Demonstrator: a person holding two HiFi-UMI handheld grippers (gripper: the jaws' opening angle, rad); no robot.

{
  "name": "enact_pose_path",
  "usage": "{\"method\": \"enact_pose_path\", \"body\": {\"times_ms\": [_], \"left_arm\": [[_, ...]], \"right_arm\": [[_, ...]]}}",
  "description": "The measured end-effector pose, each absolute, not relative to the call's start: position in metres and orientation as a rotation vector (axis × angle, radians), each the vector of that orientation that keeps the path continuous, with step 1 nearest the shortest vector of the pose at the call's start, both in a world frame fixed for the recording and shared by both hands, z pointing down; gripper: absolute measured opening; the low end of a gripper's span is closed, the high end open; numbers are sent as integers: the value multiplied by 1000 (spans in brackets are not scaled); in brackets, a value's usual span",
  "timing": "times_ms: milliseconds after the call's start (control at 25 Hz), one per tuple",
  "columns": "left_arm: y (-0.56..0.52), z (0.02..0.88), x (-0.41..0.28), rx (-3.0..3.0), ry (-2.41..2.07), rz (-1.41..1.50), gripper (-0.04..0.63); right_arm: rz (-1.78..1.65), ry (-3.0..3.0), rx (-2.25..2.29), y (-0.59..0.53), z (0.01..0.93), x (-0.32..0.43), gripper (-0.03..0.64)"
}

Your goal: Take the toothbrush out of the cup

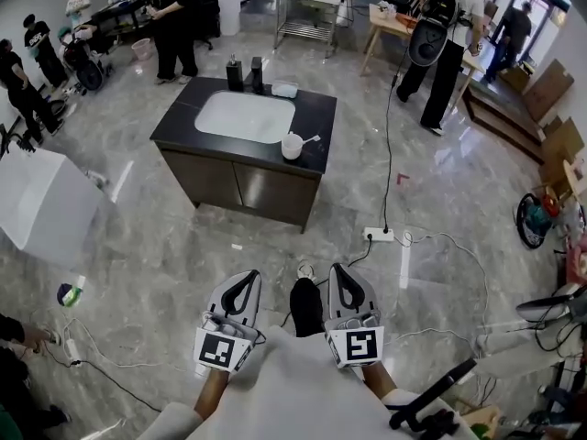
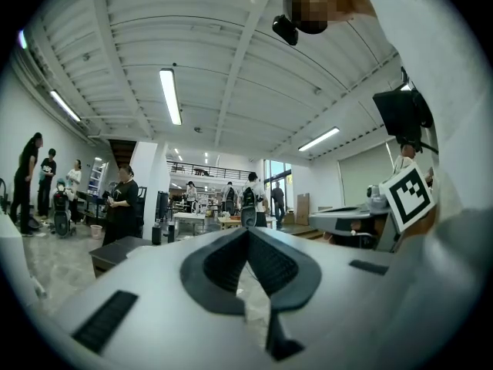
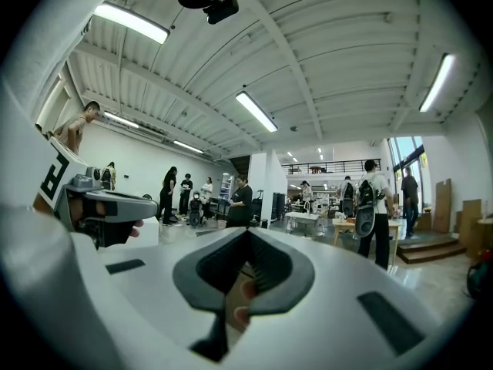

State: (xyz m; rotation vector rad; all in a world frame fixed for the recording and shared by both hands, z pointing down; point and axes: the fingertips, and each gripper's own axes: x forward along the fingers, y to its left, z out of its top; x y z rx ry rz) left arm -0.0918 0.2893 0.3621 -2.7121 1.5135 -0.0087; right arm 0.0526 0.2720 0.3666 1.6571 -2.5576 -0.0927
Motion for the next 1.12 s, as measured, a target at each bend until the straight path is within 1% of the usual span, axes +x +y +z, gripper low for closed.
{"method": "enact_pose_path", "body": {"times_ms": [480, 600, 720, 1120], "left_arm": [[222, 357, -100, -2685, 1565, 0, -5], [192, 359, -100, -2669, 1543, -36, -5], [158, 354, -96, -2691, 1585, 25, -5], [40, 345, -86, -2636, 1638, -24, -5]], "right_arm": [[-201, -2692, 1714, 199, 346, 34, 5], [-194, -2695, 1730, 172, 345, 35, 5], [-192, -2691, 1731, 138, 347, 40, 5], [-146, -2729, 1677, 16, 341, 52, 5]]}}
